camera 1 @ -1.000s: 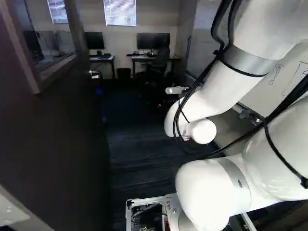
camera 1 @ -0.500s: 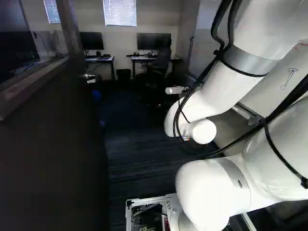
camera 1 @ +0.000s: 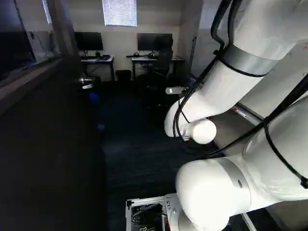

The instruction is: Open the door and move inside

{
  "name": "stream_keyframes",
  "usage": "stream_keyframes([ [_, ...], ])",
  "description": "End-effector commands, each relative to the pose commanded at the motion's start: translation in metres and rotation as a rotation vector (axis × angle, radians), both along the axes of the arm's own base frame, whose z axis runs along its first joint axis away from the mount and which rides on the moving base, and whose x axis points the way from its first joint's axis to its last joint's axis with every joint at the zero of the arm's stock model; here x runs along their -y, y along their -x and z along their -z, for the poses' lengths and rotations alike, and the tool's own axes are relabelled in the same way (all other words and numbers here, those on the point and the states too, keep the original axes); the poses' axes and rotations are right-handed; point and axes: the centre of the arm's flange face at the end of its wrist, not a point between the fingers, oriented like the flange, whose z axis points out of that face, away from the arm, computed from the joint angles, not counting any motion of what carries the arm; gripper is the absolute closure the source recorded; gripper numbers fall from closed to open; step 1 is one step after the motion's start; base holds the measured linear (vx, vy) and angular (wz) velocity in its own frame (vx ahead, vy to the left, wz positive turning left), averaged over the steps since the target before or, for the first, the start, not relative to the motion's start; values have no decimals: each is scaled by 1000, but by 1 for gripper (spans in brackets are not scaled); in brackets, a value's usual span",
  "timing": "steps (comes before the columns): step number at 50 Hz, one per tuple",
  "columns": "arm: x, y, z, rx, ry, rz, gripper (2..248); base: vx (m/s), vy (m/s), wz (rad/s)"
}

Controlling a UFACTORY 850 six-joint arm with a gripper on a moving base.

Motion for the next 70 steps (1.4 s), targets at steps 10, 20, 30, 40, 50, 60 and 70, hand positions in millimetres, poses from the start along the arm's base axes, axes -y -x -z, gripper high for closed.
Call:
stream_keyframes([
  [10,0,0,0,0,0,0,3,159,3,12],
  [20,0,0,0,0,0,0,3,145,8,-5],
  [30,0,0,0,0,0,0,3,163,-1,-10],
  [40,0,0,0,0,0,0,3,168,-2,-11],
  [50,0,0,0,0,0,0,3,181,-1,-15],
  [60,0,0,0,0,0,0,3,173,4,-11],
  [70,0,0,0,0,0,0,3,171,6,-9],
])
